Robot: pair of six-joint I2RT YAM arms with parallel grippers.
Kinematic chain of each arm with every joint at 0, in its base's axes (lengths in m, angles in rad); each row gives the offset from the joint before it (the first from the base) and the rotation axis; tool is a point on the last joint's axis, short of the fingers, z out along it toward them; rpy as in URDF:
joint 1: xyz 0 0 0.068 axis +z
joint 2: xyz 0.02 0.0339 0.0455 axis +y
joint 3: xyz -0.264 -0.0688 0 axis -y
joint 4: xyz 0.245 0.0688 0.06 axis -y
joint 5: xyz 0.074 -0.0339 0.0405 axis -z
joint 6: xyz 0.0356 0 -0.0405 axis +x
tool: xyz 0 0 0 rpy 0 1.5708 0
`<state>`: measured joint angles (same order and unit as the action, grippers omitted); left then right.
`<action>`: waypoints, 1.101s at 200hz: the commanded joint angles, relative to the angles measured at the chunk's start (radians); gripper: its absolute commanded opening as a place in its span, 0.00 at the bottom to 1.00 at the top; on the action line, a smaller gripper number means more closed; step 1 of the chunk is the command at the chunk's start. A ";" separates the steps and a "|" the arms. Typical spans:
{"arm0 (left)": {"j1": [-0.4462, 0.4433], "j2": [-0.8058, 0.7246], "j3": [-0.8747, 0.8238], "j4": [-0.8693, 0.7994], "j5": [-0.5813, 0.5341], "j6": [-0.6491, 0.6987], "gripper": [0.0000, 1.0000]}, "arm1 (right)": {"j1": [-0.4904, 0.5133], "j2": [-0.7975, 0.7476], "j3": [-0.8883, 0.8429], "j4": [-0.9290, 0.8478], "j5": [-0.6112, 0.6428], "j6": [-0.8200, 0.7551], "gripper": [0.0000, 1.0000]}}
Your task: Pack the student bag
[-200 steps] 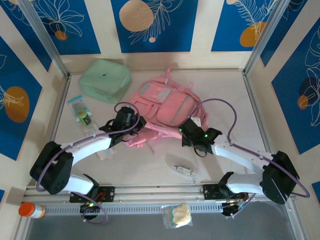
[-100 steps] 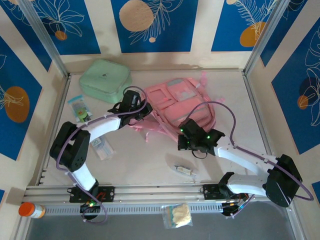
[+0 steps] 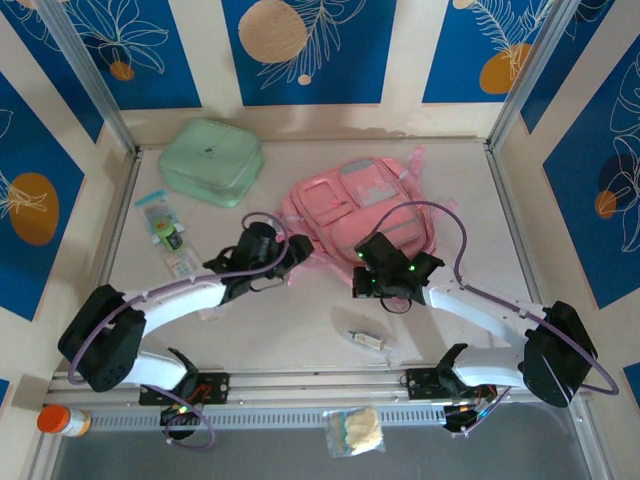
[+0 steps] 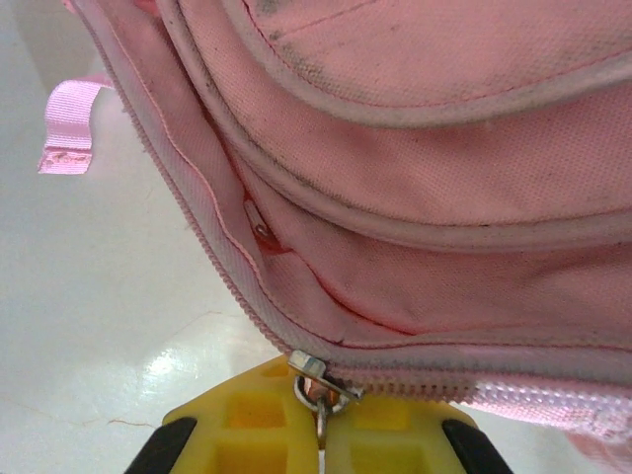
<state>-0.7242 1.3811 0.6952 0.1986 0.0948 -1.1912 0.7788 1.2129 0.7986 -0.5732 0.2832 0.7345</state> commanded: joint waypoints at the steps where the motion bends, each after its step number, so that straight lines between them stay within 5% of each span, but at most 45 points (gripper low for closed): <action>1: -0.077 0.034 -0.015 0.151 -0.113 -0.166 0.68 | 0.004 -0.026 0.014 0.034 -0.019 0.021 0.00; 103: -0.234 0.299 0.139 0.179 -0.277 -0.259 0.59 | 0.007 0.007 0.023 0.044 -0.017 0.000 0.00; 150: -0.238 0.357 0.209 0.167 -0.282 -0.210 0.34 | 0.017 0.039 0.048 0.024 0.007 -0.004 0.00; 181: -0.216 0.315 0.174 0.157 -0.311 -0.159 0.00 | 0.027 0.048 0.072 -0.038 0.021 0.011 0.00; 220: -0.114 0.223 0.166 -0.007 -0.293 -0.010 0.00 | 0.016 0.050 0.083 -0.138 0.057 0.032 0.00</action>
<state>-0.9241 1.6886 0.8577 0.2916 -0.1665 -1.3273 0.7986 1.2671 0.8371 -0.6071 0.3031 0.7410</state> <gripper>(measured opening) 0.056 0.053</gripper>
